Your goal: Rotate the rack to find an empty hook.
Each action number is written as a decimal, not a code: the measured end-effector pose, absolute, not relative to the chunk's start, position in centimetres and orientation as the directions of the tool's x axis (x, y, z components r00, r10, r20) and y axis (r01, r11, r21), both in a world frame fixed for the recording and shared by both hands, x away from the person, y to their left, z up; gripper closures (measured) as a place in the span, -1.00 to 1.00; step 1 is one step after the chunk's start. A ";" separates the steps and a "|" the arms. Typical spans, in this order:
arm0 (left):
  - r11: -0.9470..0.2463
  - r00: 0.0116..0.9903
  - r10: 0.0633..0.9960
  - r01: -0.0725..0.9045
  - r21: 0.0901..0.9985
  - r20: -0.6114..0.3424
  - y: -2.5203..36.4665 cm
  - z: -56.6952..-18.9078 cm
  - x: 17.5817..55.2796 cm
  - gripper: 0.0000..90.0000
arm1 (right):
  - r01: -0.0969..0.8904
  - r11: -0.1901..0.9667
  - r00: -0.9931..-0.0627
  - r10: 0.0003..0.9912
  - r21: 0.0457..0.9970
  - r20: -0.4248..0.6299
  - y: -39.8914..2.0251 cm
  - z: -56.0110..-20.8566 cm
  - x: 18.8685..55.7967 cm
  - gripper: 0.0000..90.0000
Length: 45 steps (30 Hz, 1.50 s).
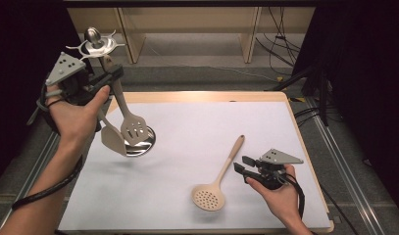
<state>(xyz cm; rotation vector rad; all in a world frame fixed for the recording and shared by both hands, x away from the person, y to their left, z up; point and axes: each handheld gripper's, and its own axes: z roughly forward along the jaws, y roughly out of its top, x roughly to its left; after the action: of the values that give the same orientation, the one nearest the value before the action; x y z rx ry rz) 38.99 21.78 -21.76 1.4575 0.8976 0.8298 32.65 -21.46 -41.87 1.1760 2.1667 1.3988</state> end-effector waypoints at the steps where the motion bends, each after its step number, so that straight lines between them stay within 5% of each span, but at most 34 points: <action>1: -0.029 0.444 0.896 0.063 0.998 -0.002 21.7 -21.6 39.1 0.99 | 0.483 0.185 -0.617 0.766 0.856 0.182 -21.4 -41.9 32.6 0.26; 20: -0.055 0.366 0.926 -0.123 0.991 0.096 21.4 -23.0 39.0 0.99 | 0.458 0.202 -0.630 0.761 0.866 0.156 -21.4 -41.9 32.8 0.26; 45: -0.042 0.302 0.949 -0.159 0.986 0.090 20.9 -23.1 39.4 0.99 | 0.458 0.198 -0.637 0.753 0.867 0.165 -21.4 -42.0 32.8 0.26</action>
<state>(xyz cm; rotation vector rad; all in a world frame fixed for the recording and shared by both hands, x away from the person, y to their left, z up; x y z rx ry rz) 39.35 20.90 -23.14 1.2777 0.8365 1.0903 32.78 -21.36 -41.98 1.1462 2.1810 1.4131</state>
